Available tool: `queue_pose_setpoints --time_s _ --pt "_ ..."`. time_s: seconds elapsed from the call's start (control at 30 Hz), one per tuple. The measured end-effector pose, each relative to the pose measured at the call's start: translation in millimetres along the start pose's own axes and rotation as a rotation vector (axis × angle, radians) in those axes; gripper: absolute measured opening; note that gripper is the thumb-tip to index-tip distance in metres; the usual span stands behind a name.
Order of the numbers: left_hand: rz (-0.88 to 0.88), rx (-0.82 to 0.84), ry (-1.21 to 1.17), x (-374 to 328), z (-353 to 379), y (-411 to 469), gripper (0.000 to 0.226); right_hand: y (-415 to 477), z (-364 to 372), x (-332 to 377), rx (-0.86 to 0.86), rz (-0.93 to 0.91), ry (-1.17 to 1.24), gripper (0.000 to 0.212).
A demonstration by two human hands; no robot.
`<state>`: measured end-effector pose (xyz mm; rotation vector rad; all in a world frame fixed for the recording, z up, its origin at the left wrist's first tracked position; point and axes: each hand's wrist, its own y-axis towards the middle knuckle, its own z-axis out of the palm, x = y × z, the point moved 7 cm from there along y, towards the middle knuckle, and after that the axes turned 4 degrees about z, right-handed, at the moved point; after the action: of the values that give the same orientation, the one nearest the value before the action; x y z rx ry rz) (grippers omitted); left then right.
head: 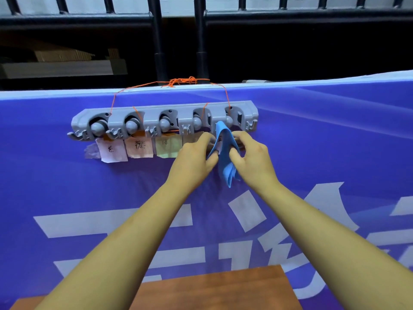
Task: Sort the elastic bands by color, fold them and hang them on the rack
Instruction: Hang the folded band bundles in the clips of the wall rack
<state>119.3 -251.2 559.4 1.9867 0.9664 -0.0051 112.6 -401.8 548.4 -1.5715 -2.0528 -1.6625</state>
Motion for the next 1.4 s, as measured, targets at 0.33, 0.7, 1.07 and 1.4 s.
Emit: queue_pose_setpoints --time_s 0.33,0.7,1.07,1.4 --pt "-0.064 0.184 -0.142 24 15 -50 0.035 -46 15 -6 0.060 0.072 -0.075 0.034" --pt "-0.522 0.509 -0.023 145 47 -250 0.016 -214 118 -84 0.424 0.495 -0.199 0.051" --pt "-0.908 0.707 -0.067 201 60 -478 0.020 -410 231 -106 0.833 0.649 -0.236 0.040" --pt "-0.949 0.918 -0.229 227 130 -620 0.035 -533 278 -125 1.175 0.674 -0.313 0.036"
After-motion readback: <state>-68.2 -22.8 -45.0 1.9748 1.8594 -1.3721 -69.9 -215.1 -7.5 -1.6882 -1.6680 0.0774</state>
